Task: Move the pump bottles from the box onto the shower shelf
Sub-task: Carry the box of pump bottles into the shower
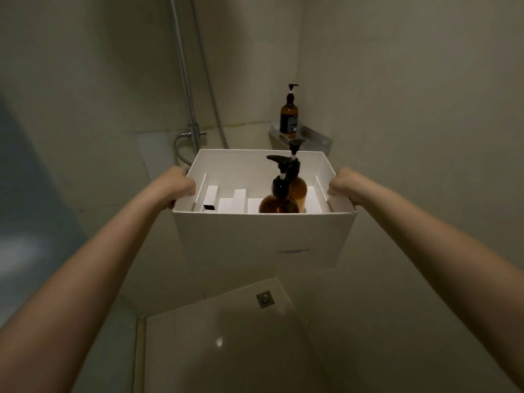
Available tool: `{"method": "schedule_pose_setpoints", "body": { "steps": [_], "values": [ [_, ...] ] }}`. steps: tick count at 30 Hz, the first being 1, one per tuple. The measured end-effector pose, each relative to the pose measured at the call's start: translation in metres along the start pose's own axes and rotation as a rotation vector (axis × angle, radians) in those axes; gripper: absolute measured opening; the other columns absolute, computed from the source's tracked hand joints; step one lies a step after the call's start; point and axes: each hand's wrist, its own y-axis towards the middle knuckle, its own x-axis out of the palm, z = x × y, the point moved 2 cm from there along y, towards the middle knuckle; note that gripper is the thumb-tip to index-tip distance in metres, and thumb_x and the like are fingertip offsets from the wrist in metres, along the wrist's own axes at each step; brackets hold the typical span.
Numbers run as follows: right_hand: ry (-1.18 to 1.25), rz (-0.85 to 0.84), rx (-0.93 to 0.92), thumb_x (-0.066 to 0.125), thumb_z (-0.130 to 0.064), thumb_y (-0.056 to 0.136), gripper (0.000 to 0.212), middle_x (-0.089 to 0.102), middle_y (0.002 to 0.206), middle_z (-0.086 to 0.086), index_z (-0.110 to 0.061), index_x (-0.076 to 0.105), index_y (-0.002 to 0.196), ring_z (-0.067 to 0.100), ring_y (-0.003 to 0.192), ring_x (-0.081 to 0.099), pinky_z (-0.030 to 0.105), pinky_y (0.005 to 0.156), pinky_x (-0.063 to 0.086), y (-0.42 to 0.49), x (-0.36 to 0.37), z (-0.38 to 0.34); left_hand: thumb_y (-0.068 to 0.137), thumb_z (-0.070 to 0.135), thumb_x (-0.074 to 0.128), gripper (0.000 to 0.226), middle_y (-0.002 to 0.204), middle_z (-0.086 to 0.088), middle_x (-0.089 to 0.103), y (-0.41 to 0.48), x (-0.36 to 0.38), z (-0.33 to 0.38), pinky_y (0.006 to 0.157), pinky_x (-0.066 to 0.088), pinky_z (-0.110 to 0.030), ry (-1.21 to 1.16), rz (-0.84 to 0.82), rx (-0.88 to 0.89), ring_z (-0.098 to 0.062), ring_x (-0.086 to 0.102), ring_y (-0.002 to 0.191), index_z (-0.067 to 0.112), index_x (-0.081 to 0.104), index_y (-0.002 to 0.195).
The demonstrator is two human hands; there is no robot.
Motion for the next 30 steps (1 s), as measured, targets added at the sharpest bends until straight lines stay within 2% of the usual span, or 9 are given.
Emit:
{"method": "schedule_pose_setpoints", "body": {
  "steps": [4,9,12,16,18,20,24,28,30],
  "values": [
    [-0.005,-0.061,-0.043,0.049,0.001,0.086,0.036,0.058,0.115,0.027,0.010,0.049,0.121,0.041,0.103,0.059,0.036,0.066,0.045,0.025,0.028,-0.025,0.079,-0.005,0.051,0.011,0.063,-0.014,0.050,0.006,-0.015,-0.021,0.043,0.036,-0.022,0.009,0.047,-0.076,-0.026,0.050,0.053,-0.005,0.053,0.090],
    [-0.011,-0.107,-0.082,0.053,0.000,0.085,0.038,0.058,0.114,0.027,0.010,0.049,0.121,0.042,0.101,0.059,0.037,0.068,0.047,0.047,0.065,-0.051,0.081,-0.005,0.049,0.012,0.059,-0.014,0.045,0.020,-0.030,-0.048,0.022,0.025,-0.011,0.032,0.085,-0.119,-0.026,0.042,0.046,-0.004,0.050,0.093],
    [-0.059,-0.107,-0.102,0.054,-0.003,0.086,0.039,0.058,0.114,0.026,0.009,0.049,0.122,0.039,0.099,0.059,0.036,0.067,0.046,0.059,0.083,-0.067,0.082,-0.005,0.048,0.014,0.059,-0.014,0.044,0.031,-0.037,-0.066,0.021,0.024,-0.010,0.016,0.095,-0.134,-0.025,0.041,0.045,-0.006,0.051,0.096],
    [-0.076,-0.111,-0.120,0.054,-0.006,0.086,0.037,0.059,0.112,0.023,0.007,0.050,0.121,0.037,0.100,0.059,0.037,0.068,0.047,0.075,0.106,-0.088,0.082,-0.005,0.048,0.009,0.058,-0.012,0.046,0.049,-0.044,-0.088,0.021,0.026,-0.013,0.000,0.112,-0.160,-0.024,0.044,0.047,-0.001,0.050,0.090],
    [-0.075,-0.111,-0.129,0.054,-0.007,0.086,0.034,0.060,0.105,0.022,0.006,0.052,0.117,0.036,0.096,0.060,0.039,0.070,0.049,0.082,0.117,-0.095,0.082,-0.002,0.048,0.007,0.058,-0.011,0.047,0.060,-0.048,-0.100,0.025,0.030,-0.016,0.010,0.112,-0.168,-0.024,0.046,0.047,0.000,0.052,0.087],
    [-0.067,-0.114,-0.136,0.053,-0.008,0.086,0.029,0.059,0.098,0.019,0.004,0.054,0.113,0.034,0.092,0.061,0.040,0.072,0.052,0.089,0.128,-0.101,0.080,0.001,0.050,0.009,0.059,-0.012,0.051,0.070,-0.052,-0.112,0.038,0.037,-0.022,0.035,0.127,-0.180,-0.027,0.052,0.051,-0.002,0.055,0.086],
    [-0.092,-0.092,-0.166,0.052,-0.007,0.084,0.026,0.063,0.100,0.023,0.006,0.057,0.107,0.037,0.092,0.062,0.048,0.084,0.054,0.102,0.148,-0.109,0.077,0.004,0.049,0.013,0.076,-0.022,0.060,0.085,-0.049,-0.136,0.060,0.051,-0.037,0.044,0.136,-0.200,-0.040,0.065,0.074,-0.002,0.058,0.086],
    [-0.134,-0.085,-0.194,0.050,-0.011,0.087,0.023,0.062,0.097,0.019,0.002,0.059,0.104,0.035,0.091,0.062,0.047,0.083,0.054,0.116,0.171,-0.110,0.077,0.006,0.049,0.017,0.082,-0.024,0.065,0.096,-0.036,-0.164,0.065,0.052,-0.039,0.069,0.150,-0.203,-0.039,0.065,0.076,-0.003,0.062,0.082],
    [-0.151,-0.100,-0.193,0.051,-0.013,0.088,0.022,0.062,0.092,0.017,0.000,0.059,0.103,0.033,0.088,0.062,0.043,0.079,0.054,0.124,0.184,-0.110,0.077,0.006,0.050,0.013,0.077,-0.022,0.063,0.099,-0.028,-0.178,0.061,0.048,-0.035,0.083,0.162,-0.221,-0.038,0.065,0.074,-0.001,0.060,0.076]
  ]
}}
